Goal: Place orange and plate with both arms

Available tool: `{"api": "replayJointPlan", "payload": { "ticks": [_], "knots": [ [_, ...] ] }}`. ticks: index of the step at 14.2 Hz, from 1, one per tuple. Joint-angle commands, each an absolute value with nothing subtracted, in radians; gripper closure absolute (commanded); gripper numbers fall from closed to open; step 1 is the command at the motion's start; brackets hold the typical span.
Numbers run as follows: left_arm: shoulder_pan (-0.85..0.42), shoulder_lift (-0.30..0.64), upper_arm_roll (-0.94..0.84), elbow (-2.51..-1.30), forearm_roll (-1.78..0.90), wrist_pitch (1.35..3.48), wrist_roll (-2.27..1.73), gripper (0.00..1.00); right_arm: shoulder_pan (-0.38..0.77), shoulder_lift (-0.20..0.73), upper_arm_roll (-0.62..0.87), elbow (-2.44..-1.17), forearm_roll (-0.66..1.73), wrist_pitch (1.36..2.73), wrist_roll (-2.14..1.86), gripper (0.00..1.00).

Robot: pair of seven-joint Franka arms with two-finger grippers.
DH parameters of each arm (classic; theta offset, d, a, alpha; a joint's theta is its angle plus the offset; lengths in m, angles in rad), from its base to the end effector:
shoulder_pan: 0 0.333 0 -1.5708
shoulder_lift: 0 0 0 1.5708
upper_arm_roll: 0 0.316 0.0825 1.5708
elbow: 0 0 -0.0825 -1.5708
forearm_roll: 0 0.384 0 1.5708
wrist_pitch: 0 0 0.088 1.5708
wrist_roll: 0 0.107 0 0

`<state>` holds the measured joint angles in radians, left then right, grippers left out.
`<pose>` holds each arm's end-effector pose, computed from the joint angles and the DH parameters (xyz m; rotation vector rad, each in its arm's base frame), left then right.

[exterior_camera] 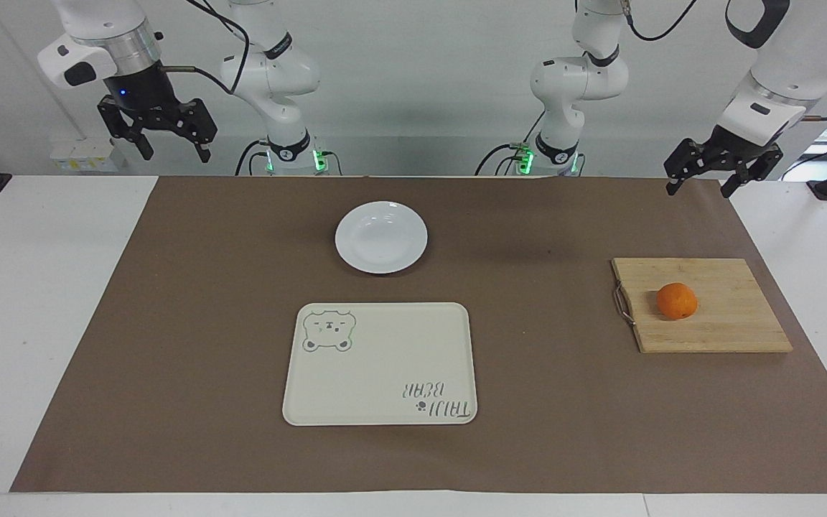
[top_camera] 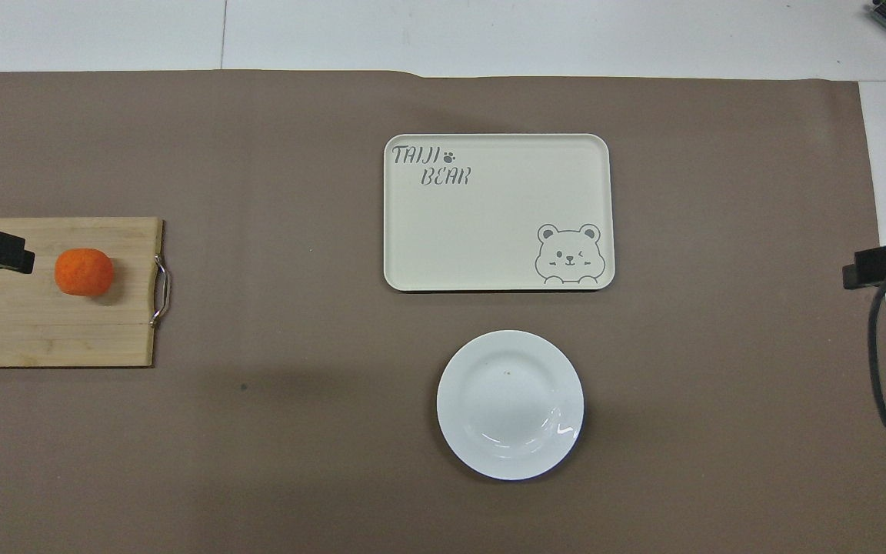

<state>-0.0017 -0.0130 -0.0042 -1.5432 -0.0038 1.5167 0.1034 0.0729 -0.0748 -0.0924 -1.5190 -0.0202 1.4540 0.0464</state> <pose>0.5453 -0.0037 0.6399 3.1324 -0.1716 -0.0209 0.5181 -0.0147 0.6783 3.1267 -0.1065 0.0151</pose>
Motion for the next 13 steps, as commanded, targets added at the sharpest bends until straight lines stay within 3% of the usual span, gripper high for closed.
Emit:
{"api": "replayJointPlan", "payload": {
  "ticks": [1, 13],
  "knots": [
    [0.012, -0.023, -0.011, -1.543, -0.014, 1.506, 0.095, 0.0, 0.063, -0.086, -0.087, -1.536, -0.014, 1.47, 0.025, 0.0],
    [0.014, -0.023, -0.011, -1.543, -0.014, 1.525, 0.11, 0.0, 0.052, -0.086, -0.095, -1.54, -0.014, 1.47, -0.006, 0.0]
  ]
}}
